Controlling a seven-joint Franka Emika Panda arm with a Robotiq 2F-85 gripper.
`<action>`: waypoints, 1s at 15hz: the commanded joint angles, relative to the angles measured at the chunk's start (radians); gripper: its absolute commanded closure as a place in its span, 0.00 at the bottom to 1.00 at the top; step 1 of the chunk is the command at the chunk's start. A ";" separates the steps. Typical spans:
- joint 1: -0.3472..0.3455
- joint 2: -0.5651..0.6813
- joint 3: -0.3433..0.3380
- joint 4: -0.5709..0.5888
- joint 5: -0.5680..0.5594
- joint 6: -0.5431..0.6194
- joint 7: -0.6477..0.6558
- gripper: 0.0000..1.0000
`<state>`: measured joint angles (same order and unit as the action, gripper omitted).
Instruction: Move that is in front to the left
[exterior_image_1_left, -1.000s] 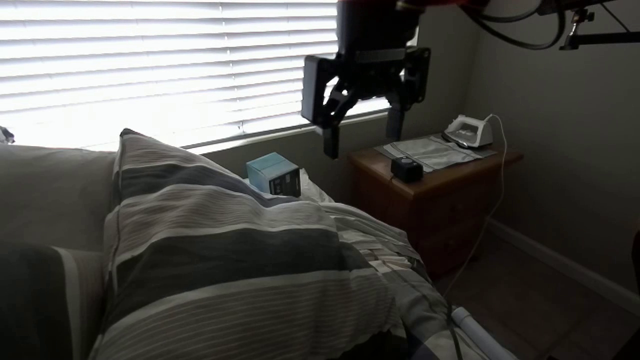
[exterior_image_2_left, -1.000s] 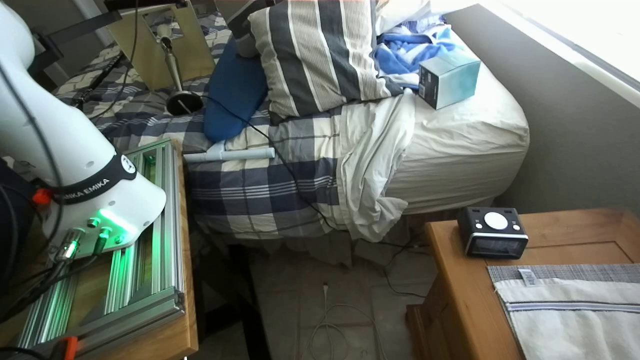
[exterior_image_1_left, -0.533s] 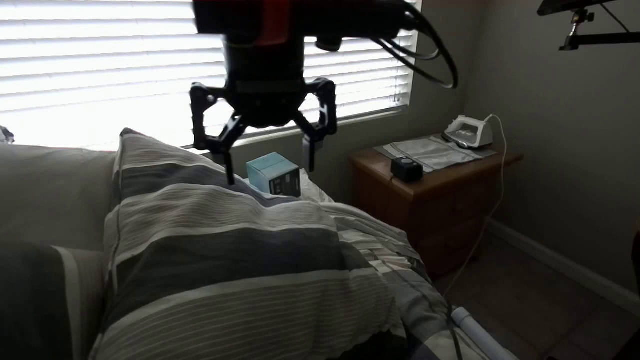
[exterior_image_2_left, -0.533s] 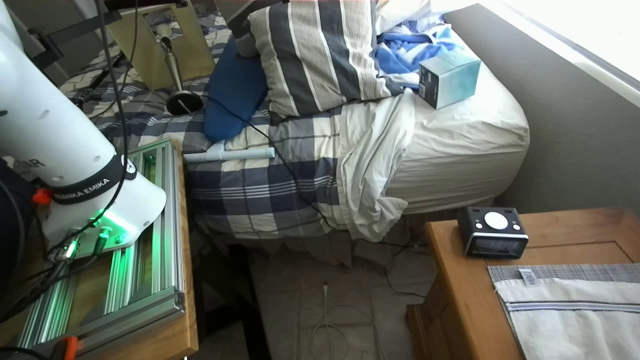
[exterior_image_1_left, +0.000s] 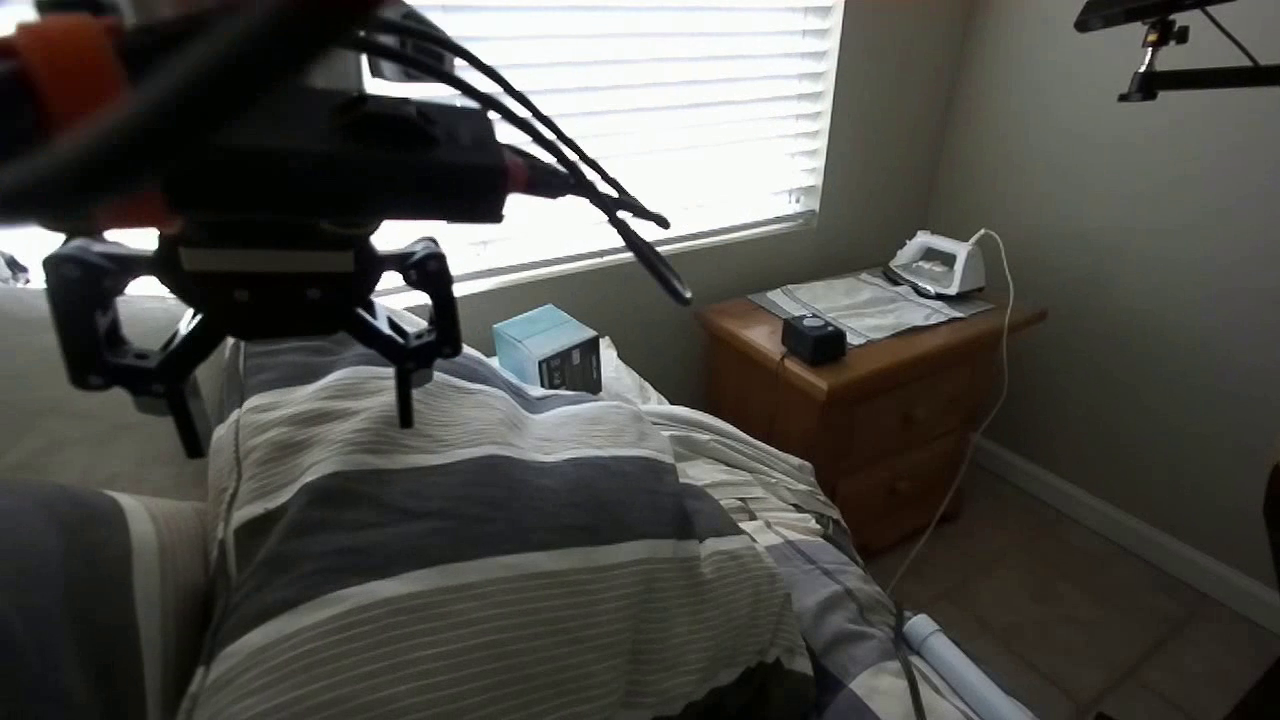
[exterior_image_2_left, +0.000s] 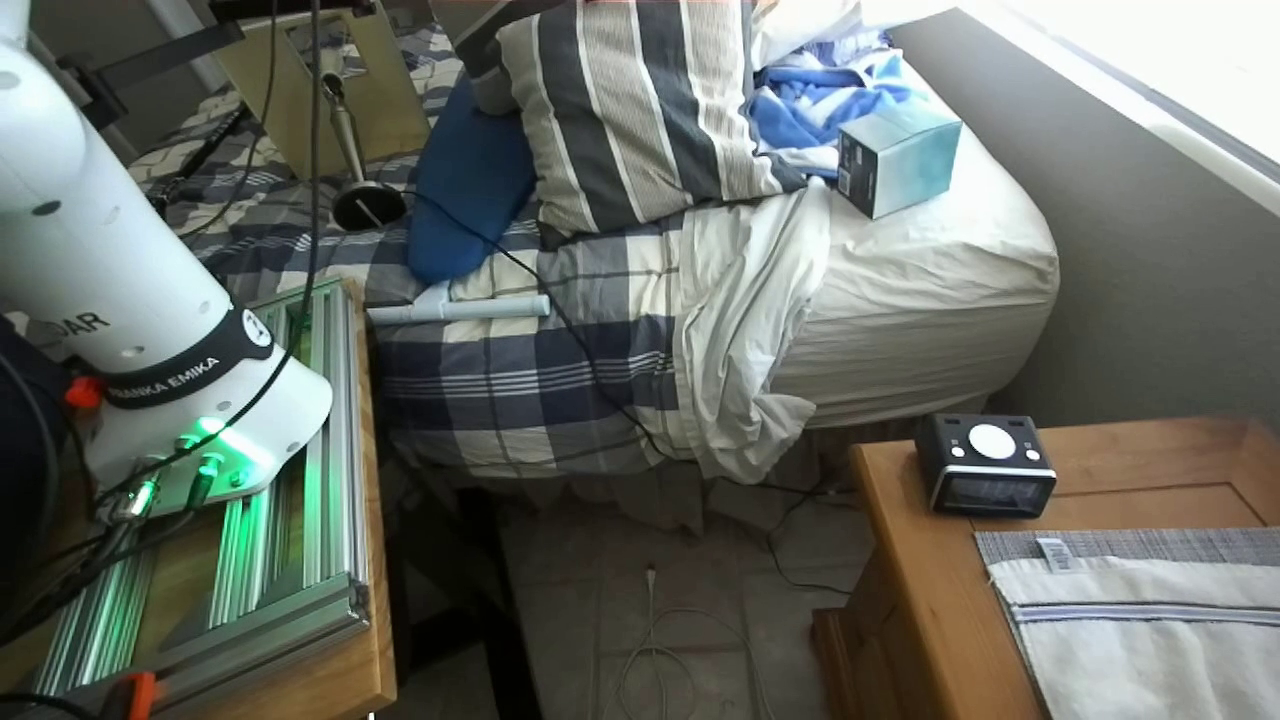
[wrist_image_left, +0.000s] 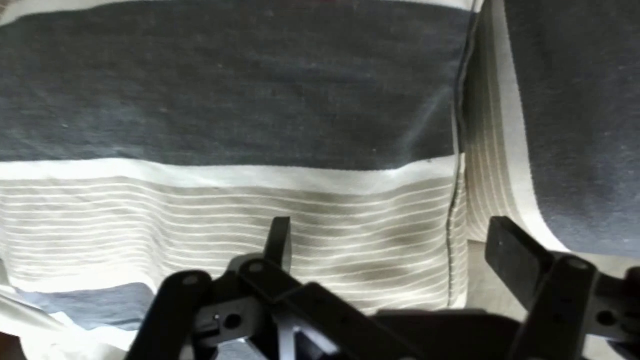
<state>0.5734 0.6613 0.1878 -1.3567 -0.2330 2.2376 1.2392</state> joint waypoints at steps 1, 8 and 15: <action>0.091 0.165 -0.083 0.229 -0.065 -0.048 -0.043 0.00; 0.152 0.326 -0.150 0.489 -0.135 -0.327 -0.128 0.34; 0.129 0.325 -0.181 0.541 -0.101 -0.439 -0.200 0.83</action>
<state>0.7273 0.9652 0.0121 -0.8741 -0.3401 1.8439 1.0801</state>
